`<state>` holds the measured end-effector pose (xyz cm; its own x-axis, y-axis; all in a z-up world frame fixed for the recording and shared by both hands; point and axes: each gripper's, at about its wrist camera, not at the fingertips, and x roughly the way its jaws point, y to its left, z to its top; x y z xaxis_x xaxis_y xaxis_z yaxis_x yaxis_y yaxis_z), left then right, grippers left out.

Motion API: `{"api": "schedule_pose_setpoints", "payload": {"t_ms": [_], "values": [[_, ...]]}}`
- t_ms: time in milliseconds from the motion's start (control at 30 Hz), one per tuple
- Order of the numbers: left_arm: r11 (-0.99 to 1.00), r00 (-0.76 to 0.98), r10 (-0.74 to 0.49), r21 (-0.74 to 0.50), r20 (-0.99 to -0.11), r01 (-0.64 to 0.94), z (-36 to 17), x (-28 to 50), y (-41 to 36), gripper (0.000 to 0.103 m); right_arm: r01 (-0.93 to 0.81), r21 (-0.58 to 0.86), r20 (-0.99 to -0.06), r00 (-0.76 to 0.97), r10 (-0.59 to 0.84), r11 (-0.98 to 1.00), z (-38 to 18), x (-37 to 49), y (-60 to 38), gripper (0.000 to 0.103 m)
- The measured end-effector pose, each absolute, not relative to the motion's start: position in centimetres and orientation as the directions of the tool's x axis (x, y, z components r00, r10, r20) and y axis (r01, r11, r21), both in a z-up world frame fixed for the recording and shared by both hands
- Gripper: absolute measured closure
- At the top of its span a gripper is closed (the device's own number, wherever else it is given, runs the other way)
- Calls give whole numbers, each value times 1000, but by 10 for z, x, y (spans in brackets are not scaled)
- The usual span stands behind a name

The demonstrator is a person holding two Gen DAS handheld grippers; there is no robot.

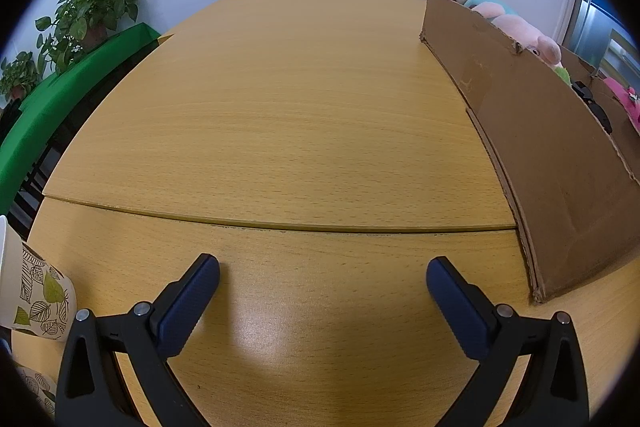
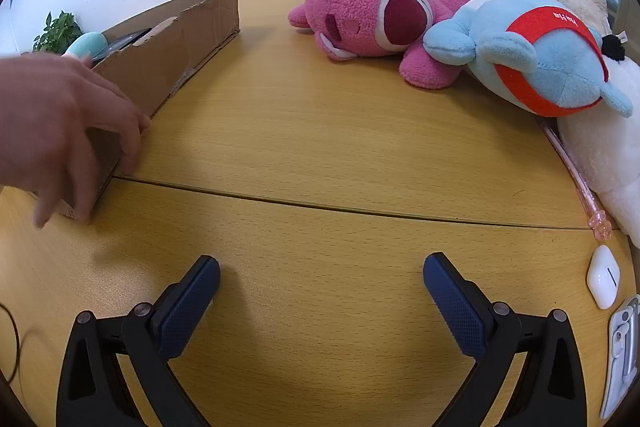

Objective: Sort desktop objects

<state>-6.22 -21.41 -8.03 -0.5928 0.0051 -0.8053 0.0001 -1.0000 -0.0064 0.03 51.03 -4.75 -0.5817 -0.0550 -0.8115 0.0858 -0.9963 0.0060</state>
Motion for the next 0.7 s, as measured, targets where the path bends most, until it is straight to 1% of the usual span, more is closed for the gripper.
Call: {"api": "schedule_pose_setpoints", "payload": {"t_ms": [700], "values": [[-1000, -593, 2, -5, -805, 5, -82, -62, -213, 0, 89, 6, -812, -581, -57, -996, -47, -2, 511, 0]]}}
